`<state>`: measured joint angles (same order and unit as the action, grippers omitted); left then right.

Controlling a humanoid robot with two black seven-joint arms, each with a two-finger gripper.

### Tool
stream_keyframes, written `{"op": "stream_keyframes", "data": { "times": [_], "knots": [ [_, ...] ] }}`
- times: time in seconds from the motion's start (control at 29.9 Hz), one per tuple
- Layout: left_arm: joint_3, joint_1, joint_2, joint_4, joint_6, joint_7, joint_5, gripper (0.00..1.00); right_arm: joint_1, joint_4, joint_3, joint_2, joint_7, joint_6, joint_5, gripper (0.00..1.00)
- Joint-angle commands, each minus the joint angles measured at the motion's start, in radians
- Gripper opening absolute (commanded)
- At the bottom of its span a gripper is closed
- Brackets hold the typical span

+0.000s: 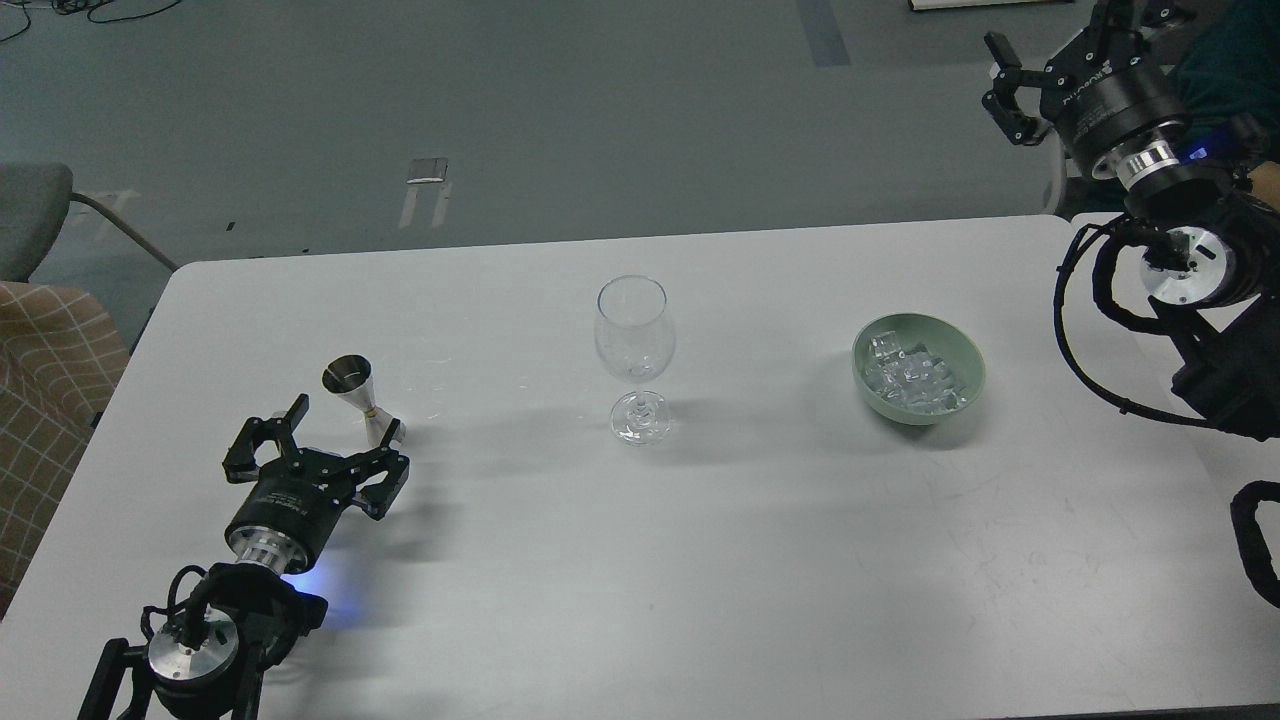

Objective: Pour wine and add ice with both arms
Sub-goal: 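Lower the left gripper toward the silver jigger, then close the left gripper on the silver jigger and lift it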

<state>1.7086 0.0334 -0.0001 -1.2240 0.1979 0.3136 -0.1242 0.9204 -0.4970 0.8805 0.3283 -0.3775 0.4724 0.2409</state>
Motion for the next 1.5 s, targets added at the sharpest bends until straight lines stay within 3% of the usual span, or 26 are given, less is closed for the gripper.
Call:
{"op": "stream_keyframes", "data": {
  "times": [0.0,0.6,0.74,0.9,0.97,1.04,1.14,1.47],
  "knots": [
    [0.0,-0.038,0.0,0.04,0.0,-0.001,0.0,0.98,0.0,0.0,0.0,0.0,0.0,0.0,0.0,1.0],
    [-0.003,-0.164,0.0,0.201,0.009,-0.004,-0.008,0.98,0.0,0.0,-0.001,0.0,0.0,0.0,0.0,1.0],
    [-0.003,-0.179,0.0,0.227,0.009,-0.034,-0.011,0.98,0.0,0.0,-0.001,0.0,0.0,0.0,0.0,1.0],
    [-0.003,-0.187,0.0,0.228,0.009,-0.037,-0.011,0.98,-0.002,0.0,-0.001,0.0,0.0,0.0,0.0,1.0],
    [-0.003,-0.187,0.0,0.228,0.009,-0.039,-0.009,0.94,0.0,0.0,-0.001,0.002,0.0,0.0,0.0,1.0],
    [-0.003,-0.188,0.0,0.228,0.008,-0.042,-0.011,0.8,0.0,0.0,-0.001,0.0,0.0,0.0,0.0,1.0],
    [-0.006,-0.19,0.0,0.228,0.009,-0.071,-0.015,0.71,0.0,0.0,-0.001,0.0,0.0,0.0,0.0,1.0],
    [-0.007,-0.191,0.0,0.228,0.012,-0.074,-0.017,0.59,0.0,-0.002,-0.001,0.002,0.0,0.0,0.0,1.0]
  ]
}}
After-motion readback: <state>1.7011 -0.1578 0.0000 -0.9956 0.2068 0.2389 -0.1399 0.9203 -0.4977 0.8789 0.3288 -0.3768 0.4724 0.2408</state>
